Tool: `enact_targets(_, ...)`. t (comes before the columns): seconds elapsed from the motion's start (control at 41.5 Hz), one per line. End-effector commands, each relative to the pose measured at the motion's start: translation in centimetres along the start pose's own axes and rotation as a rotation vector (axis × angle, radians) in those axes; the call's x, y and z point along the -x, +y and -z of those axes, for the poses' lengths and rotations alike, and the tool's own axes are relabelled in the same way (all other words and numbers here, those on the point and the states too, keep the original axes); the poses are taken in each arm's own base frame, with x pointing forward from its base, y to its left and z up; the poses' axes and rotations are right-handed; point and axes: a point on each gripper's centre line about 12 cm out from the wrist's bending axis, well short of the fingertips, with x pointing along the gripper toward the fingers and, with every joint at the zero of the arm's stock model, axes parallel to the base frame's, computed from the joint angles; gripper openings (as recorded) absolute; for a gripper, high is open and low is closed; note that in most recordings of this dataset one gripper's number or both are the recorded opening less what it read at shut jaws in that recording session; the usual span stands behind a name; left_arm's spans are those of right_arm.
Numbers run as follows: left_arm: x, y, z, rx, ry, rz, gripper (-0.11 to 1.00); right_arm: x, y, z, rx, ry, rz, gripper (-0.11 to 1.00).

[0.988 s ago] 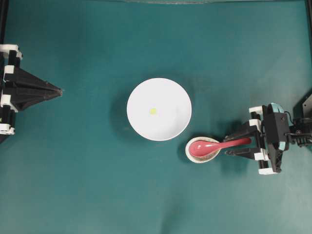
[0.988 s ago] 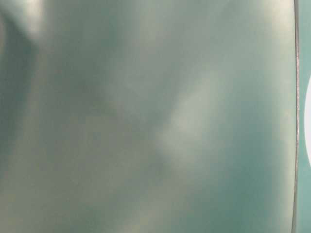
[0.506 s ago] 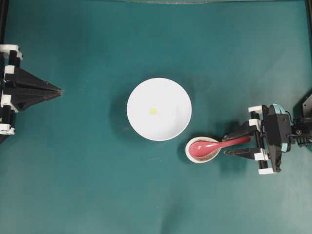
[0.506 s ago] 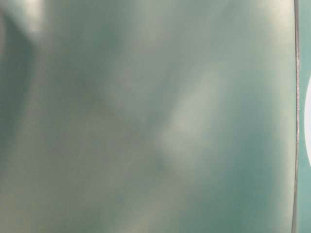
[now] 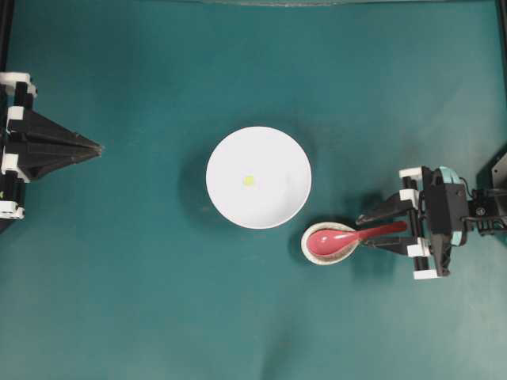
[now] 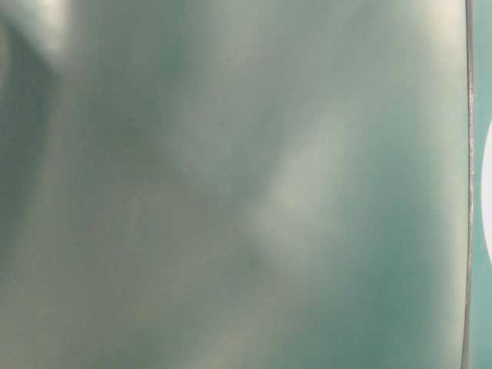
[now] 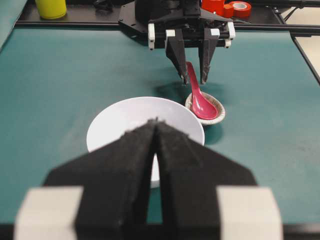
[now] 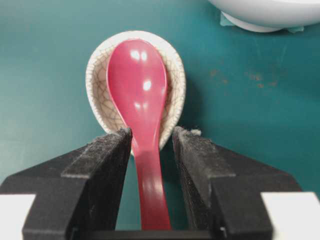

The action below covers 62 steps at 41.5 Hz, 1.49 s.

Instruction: Scoop the yellow hexagonal prism block from the bowl with a spoon using the right arm.

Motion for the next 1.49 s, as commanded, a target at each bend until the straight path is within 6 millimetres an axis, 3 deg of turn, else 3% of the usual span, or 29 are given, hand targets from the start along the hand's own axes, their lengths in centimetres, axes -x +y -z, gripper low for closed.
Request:
enact_targets(0.0,-0.2,0.0,-0.7,-0.001,-0.012,-0.001,0.01,-0.3,0.2,-0.5,-0.003,-0.010,-0.004,0.45)
enact_targets(1.471,-0.2,0.0,-0.6,-0.001,-0.006,-0.001,0.01,0.1,-0.1,0.7,0.001,0.050,-0.002,0.45)
